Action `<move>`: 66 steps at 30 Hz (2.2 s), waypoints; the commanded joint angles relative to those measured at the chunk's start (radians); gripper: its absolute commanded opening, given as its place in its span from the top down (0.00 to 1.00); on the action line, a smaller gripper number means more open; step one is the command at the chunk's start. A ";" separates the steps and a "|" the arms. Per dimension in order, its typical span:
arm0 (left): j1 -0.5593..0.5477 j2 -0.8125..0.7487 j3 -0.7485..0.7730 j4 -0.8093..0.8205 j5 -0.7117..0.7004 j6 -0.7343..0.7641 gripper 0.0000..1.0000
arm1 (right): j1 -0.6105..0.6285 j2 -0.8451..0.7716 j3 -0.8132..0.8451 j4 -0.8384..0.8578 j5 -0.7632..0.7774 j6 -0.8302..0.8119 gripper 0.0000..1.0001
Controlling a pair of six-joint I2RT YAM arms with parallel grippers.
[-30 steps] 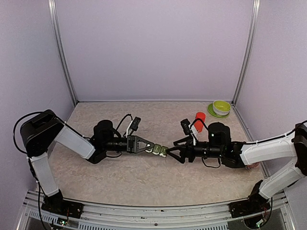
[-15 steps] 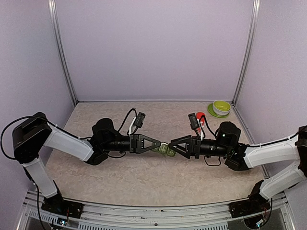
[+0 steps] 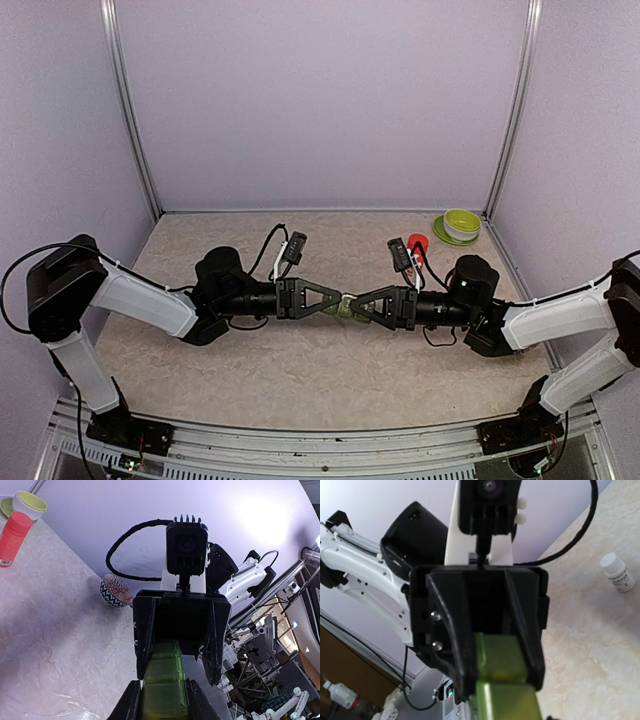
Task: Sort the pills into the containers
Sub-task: Pass from the left arm to the right
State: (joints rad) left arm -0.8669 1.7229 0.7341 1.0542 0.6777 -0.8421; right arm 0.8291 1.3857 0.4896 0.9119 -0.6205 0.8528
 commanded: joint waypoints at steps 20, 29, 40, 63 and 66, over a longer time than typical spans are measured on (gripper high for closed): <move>-0.006 -0.001 0.006 0.021 -0.043 0.009 0.74 | 0.006 0.072 0.016 0.069 -0.049 0.041 0.79; -0.004 -0.020 -0.019 0.034 -0.042 0.011 0.54 | 0.006 0.074 0.028 0.059 -0.057 0.044 0.84; 0.048 -0.216 -0.088 -0.143 -0.075 0.248 0.01 | 0.007 -0.014 0.039 -0.078 -0.080 0.060 0.83; -0.142 -0.385 -0.207 -0.336 -0.437 1.050 0.01 | -0.002 -0.315 0.068 -0.600 -0.132 0.051 0.78; -0.170 -0.375 -0.186 -0.351 -0.587 1.078 0.01 | -0.003 -0.336 0.045 -0.603 -0.127 0.054 0.78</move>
State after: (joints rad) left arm -1.0000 1.3487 0.5014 0.7380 0.3168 0.1368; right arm 0.8288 1.0866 0.5575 0.3622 -0.7444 0.9188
